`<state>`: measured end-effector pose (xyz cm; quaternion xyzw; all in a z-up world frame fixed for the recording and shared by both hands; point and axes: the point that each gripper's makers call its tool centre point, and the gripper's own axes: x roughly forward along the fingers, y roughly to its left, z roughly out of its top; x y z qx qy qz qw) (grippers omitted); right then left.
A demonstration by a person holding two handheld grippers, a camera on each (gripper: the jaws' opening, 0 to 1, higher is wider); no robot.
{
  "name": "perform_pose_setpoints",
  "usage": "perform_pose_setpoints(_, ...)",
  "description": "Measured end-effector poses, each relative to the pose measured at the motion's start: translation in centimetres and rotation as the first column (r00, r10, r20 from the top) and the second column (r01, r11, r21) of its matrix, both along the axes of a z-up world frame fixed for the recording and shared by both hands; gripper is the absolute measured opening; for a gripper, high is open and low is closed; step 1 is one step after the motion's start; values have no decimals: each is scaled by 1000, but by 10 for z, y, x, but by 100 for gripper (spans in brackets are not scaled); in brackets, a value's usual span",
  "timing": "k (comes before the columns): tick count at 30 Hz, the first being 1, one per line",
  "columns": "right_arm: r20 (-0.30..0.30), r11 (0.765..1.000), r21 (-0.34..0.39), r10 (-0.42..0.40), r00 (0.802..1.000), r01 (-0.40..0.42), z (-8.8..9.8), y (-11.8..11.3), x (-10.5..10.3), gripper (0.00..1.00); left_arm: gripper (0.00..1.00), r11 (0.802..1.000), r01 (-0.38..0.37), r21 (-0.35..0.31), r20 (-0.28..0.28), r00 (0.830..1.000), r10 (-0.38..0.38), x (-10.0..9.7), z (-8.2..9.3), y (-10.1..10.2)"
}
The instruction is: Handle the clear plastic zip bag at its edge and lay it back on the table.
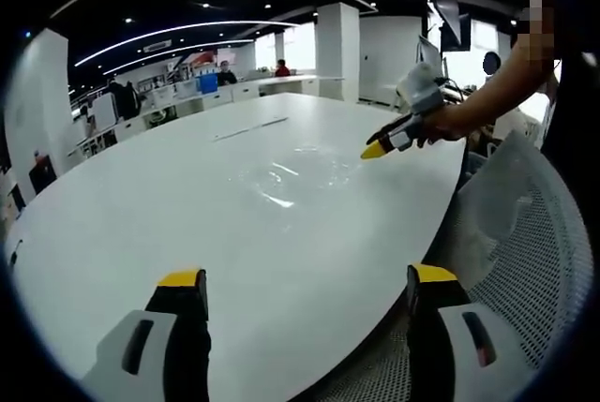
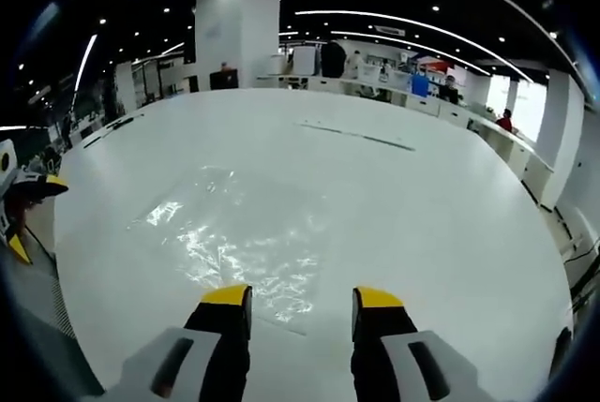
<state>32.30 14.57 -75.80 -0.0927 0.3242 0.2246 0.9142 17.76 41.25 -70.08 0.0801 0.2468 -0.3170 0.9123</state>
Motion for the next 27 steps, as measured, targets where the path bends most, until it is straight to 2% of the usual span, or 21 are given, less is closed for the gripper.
perform_pose_setpoints(12, -9, 1000, -16, 5, 1000, -5, -7, 5, 9, 32, 89, 999, -14, -31, 0, 1000, 14, 1, 3, -1)
perform_pose_setpoints(15, -17, 1000, -31, 2, 1000, -3, -12, 5, 11, 29, 88, 999, -22, -35, -20, 1000, 21, 1, 1, 1)
perform_pose_setpoints(22, -37, 1000, -20, -21, 999, 20, -17, 5, 14, 27, 87, 999, -25, -31, -33, 999, 24, 0, -2, 1)
perform_pose_setpoints(27, -49, 998, -32, -61, 997, 60, -21, -2, 17, 20, 87, 999, -25, -25, -35, 999, 24, 0, -2, 1)
